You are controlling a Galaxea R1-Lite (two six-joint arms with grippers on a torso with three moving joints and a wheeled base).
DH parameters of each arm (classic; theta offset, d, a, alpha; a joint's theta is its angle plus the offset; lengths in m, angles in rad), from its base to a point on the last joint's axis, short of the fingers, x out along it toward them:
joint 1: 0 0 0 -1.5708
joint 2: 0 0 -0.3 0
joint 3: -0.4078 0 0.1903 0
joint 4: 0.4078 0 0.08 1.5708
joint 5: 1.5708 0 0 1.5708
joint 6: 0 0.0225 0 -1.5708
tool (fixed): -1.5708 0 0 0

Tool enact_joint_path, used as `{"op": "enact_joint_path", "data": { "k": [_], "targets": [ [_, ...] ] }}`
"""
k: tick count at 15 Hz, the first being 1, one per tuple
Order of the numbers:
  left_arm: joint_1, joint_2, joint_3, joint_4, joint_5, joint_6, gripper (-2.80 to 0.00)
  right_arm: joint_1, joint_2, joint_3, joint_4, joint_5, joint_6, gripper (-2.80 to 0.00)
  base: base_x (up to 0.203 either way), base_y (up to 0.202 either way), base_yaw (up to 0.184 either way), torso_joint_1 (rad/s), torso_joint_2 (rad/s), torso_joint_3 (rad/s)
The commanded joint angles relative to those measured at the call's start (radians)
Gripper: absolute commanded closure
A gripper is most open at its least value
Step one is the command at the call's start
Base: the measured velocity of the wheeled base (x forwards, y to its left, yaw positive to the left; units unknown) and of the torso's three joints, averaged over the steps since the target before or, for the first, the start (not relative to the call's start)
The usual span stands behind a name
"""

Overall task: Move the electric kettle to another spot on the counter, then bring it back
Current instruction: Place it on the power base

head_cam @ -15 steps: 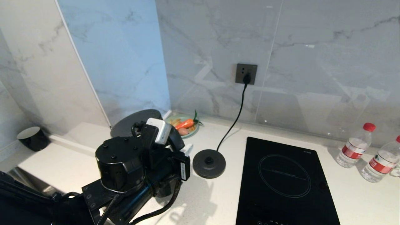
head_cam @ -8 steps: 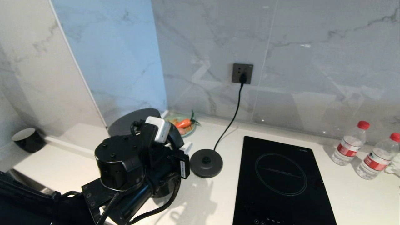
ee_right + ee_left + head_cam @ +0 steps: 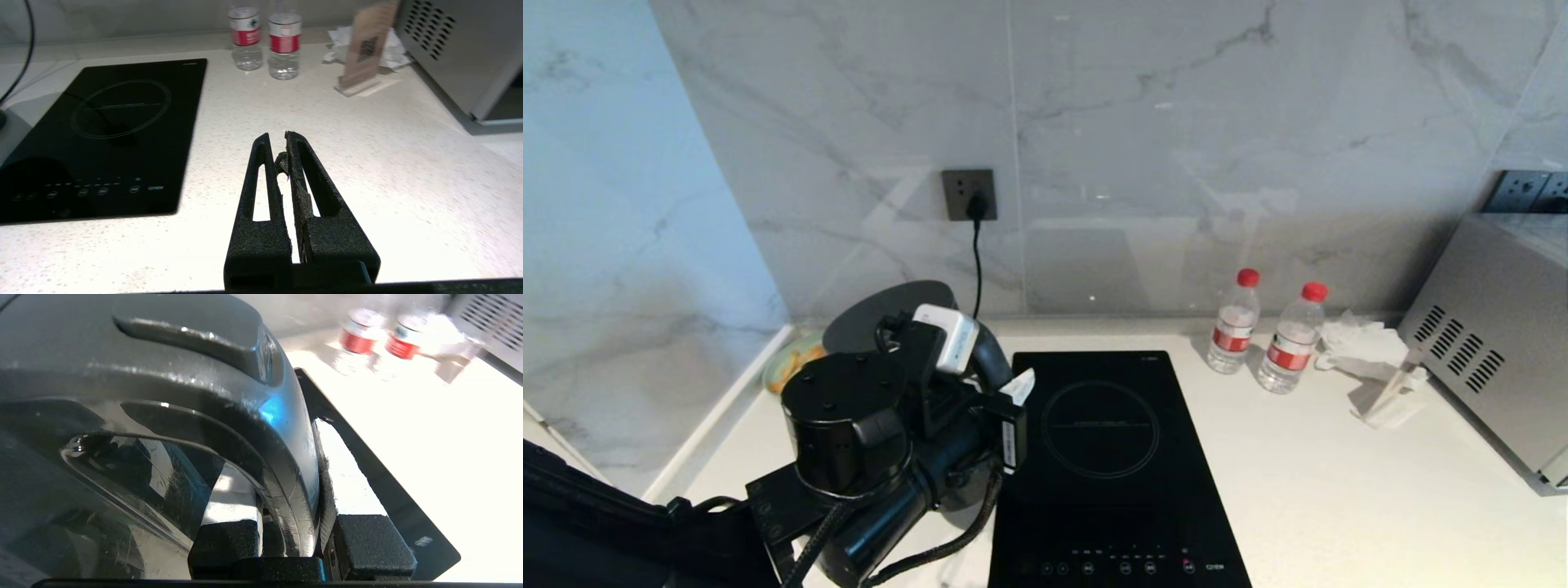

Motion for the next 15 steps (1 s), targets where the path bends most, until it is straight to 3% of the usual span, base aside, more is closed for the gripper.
{"op": "enact_joint_path", "data": {
  "k": [1,5,8,15],
  "targets": [
    [0.001,0.011,-0.007,-0.005,0.004,0.000,0.00,0.000,0.000,0.000,0.000,0.000,0.000,0.00,0.003,0.004,-0.081,-0.002,0.00,0.002],
    [0.014,0.037,-0.037,-0.005,0.014,0.002,0.00,0.000,0.000,0.000,0.000,0.000,0.000,0.00,0.000,0.000,0.000,0.000,0.00,0.000],
    [0.022,0.105,-0.112,-0.004,0.090,0.002,0.00,0.000,0.000,0.000,0.000,0.000,0.000,0.00,0.000,0.000,0.000,0.000,0.00,0.000],
    [0.116,0.215,-0.229,-0.005,0.100,0.002,0.00,0.000,0.000,0.000,0.000,0.000,0.000,0.00,0.000,0.000,0.000,0.000,0.00,0.000]
  ]
}}
